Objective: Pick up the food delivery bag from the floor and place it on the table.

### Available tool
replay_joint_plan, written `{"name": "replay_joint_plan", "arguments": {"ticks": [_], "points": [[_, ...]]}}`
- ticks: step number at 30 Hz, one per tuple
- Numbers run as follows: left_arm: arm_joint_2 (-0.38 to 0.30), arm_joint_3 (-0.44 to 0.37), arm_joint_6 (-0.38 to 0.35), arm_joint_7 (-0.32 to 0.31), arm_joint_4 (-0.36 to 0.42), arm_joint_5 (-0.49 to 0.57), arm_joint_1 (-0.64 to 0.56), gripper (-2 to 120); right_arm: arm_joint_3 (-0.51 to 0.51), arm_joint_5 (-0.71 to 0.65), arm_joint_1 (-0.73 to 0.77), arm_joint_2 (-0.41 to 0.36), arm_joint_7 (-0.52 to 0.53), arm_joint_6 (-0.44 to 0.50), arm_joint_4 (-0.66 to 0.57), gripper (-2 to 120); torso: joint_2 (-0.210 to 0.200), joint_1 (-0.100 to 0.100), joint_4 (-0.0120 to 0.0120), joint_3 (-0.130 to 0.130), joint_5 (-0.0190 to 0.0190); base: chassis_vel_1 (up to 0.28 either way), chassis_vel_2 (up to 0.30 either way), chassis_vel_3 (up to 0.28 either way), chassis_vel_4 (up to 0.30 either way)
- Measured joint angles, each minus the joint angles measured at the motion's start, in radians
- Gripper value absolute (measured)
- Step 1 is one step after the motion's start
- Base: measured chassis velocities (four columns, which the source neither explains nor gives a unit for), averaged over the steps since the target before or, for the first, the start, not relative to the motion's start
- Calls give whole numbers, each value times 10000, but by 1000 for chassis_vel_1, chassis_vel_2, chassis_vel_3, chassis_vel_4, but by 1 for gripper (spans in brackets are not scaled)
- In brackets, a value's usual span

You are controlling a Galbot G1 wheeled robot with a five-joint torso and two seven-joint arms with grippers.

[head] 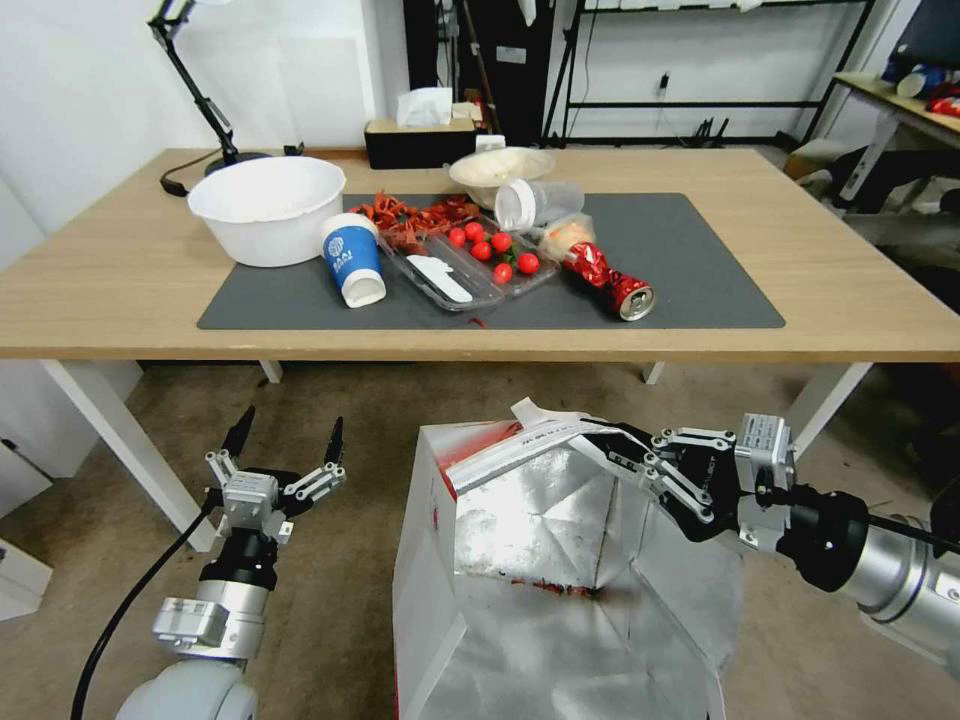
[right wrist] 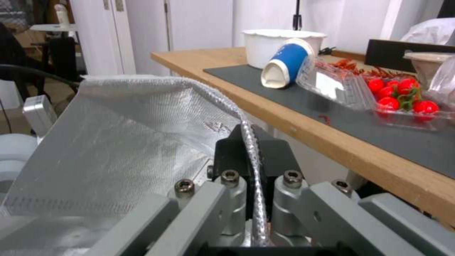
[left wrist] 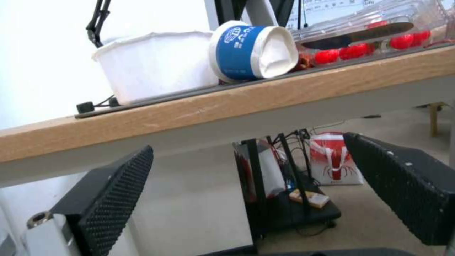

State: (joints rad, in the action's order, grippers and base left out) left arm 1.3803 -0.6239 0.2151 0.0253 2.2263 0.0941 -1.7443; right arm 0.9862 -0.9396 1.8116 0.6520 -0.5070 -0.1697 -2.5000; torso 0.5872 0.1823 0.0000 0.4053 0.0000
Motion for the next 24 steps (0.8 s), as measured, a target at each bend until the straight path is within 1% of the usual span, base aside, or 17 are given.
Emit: {"name": "replay_joint_plan", "arguments": {"ticks": [4, 7, 10, 15, 18, 24], "points": [[-2, -13, -12, -3, 57, -4, -17, 100, 36, -10, 13, 23, -2, 4, 0, 0, 208, 80, 0, 126, 0, 0, 0, 0, 0], [-2, -15, -8, -5, 53, -7, -19, 100, 40, -10, 18, 41, -3, 6, 0, 0, 283, 110, 0, 172, 0, 0, 0, 0, 0], [25, -15, 6, -14, 22, -23, -20, 100, 0, 1, 10, 97, -19, 32, 0, 0, 471, 185, 0, 286, 0, 0, 0, 0, 0], [26, -39, 11, -17, 22, -23, -22, 100, -46, 28, 22, 140, -28, 55, 0, 0, 624, 251, 0, 373, 0, 0, 0, 0, 0], [16, -58, 12, -21, -10, -22, 8, 100, -43, -64, 49, 154, -35, 71, 0, 0, 805, 327, 0, 476, 0, 0, 0, 0, 0], [23, -49, 13, -22, -42, -22, 6, 100, -80, -113, 34, 176, -32, 80, 0, 0, 1030, 415, 0, 617, 0, 0, 0, 0, 0]]}}
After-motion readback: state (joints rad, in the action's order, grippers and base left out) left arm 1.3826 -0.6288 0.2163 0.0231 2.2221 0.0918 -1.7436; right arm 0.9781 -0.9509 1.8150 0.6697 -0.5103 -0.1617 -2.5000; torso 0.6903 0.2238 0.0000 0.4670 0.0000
